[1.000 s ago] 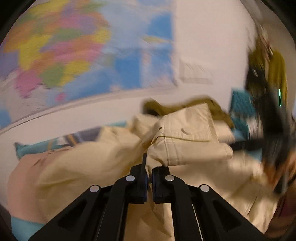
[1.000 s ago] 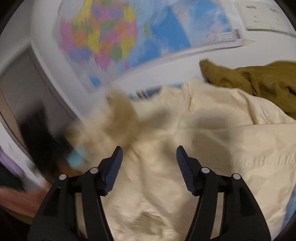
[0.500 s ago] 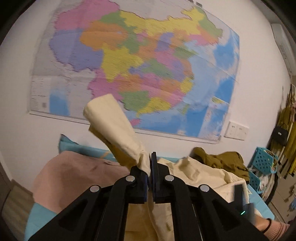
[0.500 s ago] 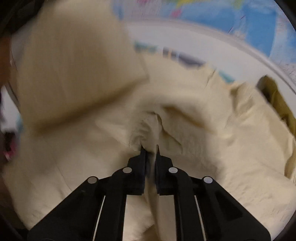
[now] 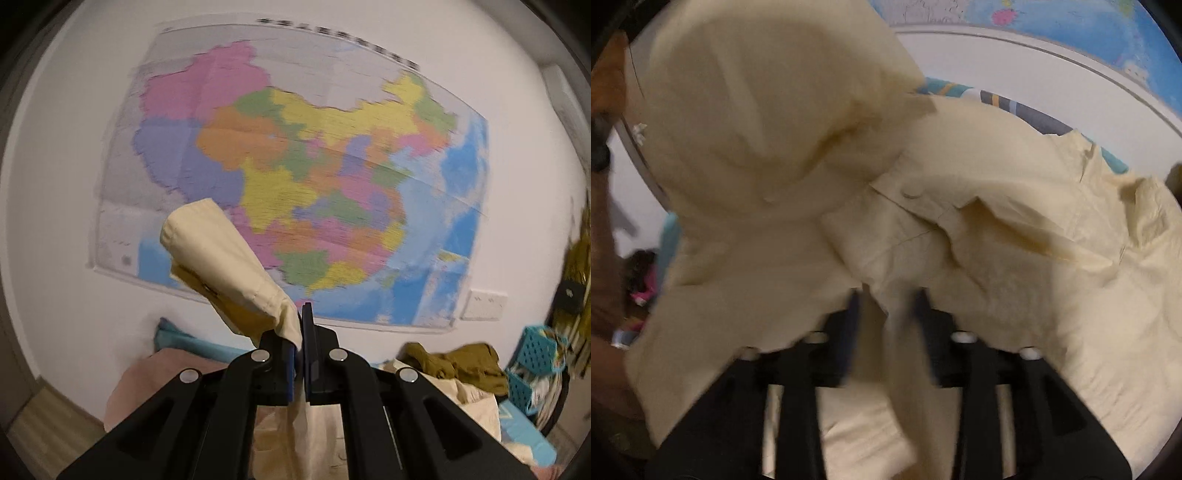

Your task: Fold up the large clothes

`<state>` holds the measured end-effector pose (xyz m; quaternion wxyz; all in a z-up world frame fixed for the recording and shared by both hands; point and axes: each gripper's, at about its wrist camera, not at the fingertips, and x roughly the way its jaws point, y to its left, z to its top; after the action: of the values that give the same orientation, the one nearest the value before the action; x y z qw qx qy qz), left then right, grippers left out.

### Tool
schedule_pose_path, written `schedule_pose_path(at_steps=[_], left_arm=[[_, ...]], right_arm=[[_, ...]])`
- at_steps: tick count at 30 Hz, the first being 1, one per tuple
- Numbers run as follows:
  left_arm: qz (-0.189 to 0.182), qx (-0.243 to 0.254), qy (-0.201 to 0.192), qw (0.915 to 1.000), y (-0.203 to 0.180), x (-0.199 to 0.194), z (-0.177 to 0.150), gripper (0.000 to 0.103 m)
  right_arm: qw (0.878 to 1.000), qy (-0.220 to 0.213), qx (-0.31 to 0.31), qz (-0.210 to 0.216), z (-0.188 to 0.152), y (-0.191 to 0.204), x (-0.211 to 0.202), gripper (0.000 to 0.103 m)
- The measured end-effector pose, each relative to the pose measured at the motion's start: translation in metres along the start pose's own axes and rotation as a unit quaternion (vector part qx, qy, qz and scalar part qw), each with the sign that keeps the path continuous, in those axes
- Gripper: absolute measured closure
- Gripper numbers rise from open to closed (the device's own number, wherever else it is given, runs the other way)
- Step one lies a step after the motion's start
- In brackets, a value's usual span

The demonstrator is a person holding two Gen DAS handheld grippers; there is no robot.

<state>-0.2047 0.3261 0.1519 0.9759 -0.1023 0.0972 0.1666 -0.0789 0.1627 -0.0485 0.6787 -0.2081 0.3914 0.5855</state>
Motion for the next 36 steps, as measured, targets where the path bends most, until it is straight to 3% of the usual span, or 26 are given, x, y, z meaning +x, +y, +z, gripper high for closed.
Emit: schedule_pose_path(at_steps=[2, 6, 11, 15, 17, 20, 21, 23, 27, 30, 31, 32, 33, 34, 35, 36], left_arm=[[-0.021, 0.013, 0.011, 0.9996, -0.017, 0.007, -0.004, 0.101], [-0.079, 0.038, 0.05, 0.9949, -0.067, 0.038, -0.024, 0.101], [-0.139, 0.09, 0.098, 0.9813, -0.145, 0.076, -0.064, 0.101], [-0.193, 0.147, 0.18, 0.9533, -0.215, 0.107, -0.127, 0.1], [-0.219, 0.188, 0.254, 0.9233, -0.243, 0.124, -0.169, 0.096], [-0.227, 0.196, 0.313, 0.901, -0.247, 0.131, -0.202, 0.088], [-0.231, 0.196, 0.316, 0.8993, -0.243, 0.126, -0.207, 0.084], [-0.226, 0.198, 0.3, 0.9054, -0.233, 0.113, -0.206, 0.06], [-0.219, 0.193, 0.253, 0.9226, -0.203, 0.08, -0.183, 0.053], [-0.192, 0.18, 0.237, 0.9352, -0.178, 0.073, -0.172, 0.049], [-0.181, 0.175, 0.238, 0.938, -0.171, 0.075, -0.171, 0.049], [-0.169, 0.168, 0.24, 0.9411, -0.162, 0.076, -0.172, 0.049], [-0.155, 0.157, 0.247, 0.9436, -0.152, 0.078, -0.173, 0.049], [-0.144, 0.149, 0.251, 0.9455, -0.144, 0.081, -0.175, 0.049], [-0.135, 0.143, 0.253, 0.9473, -0.138, 0.081, -0.175, 0.049], [-0.127, 0.137, 0.252, 0.9496, -0.13, 0.082, -0.174, 0.049]], right_arm=[[0.999, -0.022, 0.018, 0.016, -0.006, -0.006, -0.022, 0.044], [0.993, -0.075, 0.079, 0.047, -0.021, -0.03, -0.078, 0.043], [0.977, -0.144, 0.154, 0.038, -0.051, -0.075, -0.143, 0.037], [0.961, -0.175, 0.211, 0.045, -0.085, -0.101, -0.175, 0.03], [0.951, -0.178, 0.243, 0.063, -0.1, -0.114, -0.178, 0.026], [0.943, -0.166, 0.275, 0.084, -0.119, -0.122, -0.174, 0.021], [0.941, -0.159, 0.287, 0.085, -0.124, -0.125, -0.17, 0.02], [0.936, -0.147, 0.306, 0.091, -0.124, -0.134, -0.156, 0.02], [0.934, -0.113, 0.336, 0.053, -0.121, -0.158, -0.131, 0.018], [0.93, -0.096, 0.35, 0.053, -0.123, -0.168, -0.114, 0.021], [0.935, -0.09, 0.34, 0.042, -0.12, -0.165, -0.11, 0.027], [0.939, -0.084, 0.333, 0.031, -0.119, -0.164, -0.108, 0.045], [0.944, -0.074, 0.321, 0.019, -0.117, -0.163, -0.104, 0.072], [0.946, -0.071, 0.316, 0.008, -0.118, -0.162, -0.105, 0.087], [0.948, -0.073, 0.309, 0.001, -0.117, -0.161, -0.108, 0.099], [0.95, -0.089, 0.301, -0.009, -0.116, -0.161, -0.117, 0.1]])
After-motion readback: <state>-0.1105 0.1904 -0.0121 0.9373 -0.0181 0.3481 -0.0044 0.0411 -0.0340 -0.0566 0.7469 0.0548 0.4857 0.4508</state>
